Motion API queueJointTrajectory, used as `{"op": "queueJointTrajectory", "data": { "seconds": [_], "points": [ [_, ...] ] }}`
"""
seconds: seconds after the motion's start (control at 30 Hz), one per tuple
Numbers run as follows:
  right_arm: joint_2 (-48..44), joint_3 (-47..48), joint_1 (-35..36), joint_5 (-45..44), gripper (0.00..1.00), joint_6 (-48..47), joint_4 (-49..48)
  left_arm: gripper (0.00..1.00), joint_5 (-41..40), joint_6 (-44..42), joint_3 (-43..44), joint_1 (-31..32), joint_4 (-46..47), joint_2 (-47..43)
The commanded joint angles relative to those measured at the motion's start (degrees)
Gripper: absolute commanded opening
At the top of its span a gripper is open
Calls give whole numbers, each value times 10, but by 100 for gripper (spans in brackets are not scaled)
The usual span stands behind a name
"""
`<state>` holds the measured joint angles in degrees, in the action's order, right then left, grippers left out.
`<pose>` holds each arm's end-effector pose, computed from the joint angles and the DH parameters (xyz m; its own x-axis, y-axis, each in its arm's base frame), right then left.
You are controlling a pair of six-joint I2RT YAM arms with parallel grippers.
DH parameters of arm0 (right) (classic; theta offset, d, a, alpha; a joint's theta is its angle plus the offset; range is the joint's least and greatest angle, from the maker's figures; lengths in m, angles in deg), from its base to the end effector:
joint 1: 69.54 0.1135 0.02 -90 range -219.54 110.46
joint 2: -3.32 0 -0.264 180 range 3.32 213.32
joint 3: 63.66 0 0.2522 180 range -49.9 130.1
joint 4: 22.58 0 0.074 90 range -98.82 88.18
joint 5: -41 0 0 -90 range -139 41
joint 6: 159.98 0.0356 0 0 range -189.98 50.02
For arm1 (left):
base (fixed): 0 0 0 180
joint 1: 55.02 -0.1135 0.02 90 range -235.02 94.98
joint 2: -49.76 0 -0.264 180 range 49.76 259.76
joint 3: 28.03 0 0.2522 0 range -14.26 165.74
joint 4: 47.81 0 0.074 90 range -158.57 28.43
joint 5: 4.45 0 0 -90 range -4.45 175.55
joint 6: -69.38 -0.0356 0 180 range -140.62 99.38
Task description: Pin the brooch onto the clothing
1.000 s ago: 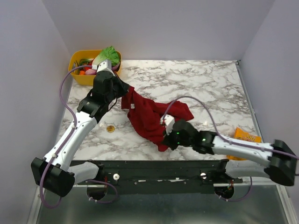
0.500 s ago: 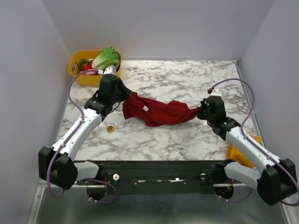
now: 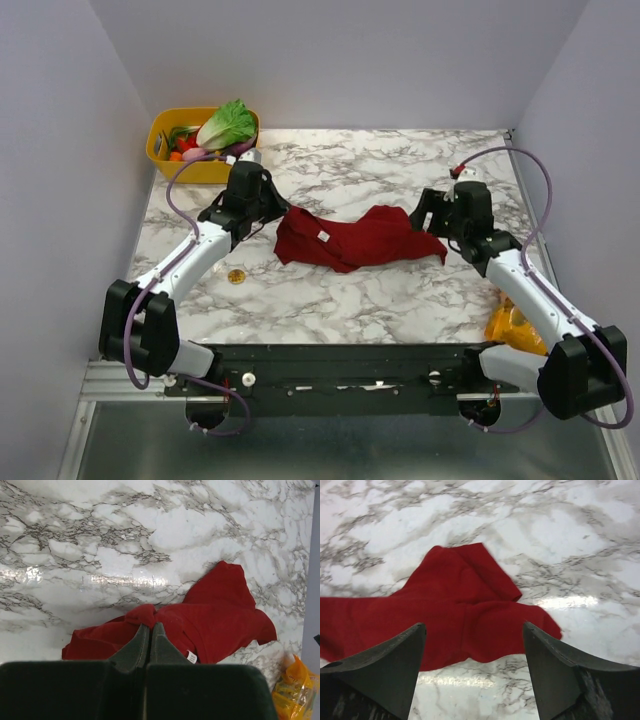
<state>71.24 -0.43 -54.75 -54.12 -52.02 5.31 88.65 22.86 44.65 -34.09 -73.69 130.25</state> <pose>0.2564 0.0644 0.2786 -0.5512 0.1721 -0.8164 -0.0122 0.9767 0.2141 0.2958 -0.1152 0.2788 -0.6503 -0.4869 -0.5831 -0.0672 0.8014 -0.5943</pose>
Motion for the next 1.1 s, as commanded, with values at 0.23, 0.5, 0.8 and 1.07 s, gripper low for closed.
{"op": "queueJointTrajectory", "data": {
  "seconds": [0.23, 0.5, 0.8, 1.07],
  "points": [
    [41, -131, 90, 221, 81, 106, -80, 0, 33, -4, 18, -4, 31, 23],
    [81, -221, 91, 260, 82, 265, -307, 0, 54, -2, 9, -4, 47, 24],
    [172, -186, 90, 254, 79, 330, -390, 0, 57, -2, -11, -4, 52, -7],
    [123, -227, 90, 188, 71, 341, -389, 0, 54, -2, -22, -5, 52, -28]
  ]
}}
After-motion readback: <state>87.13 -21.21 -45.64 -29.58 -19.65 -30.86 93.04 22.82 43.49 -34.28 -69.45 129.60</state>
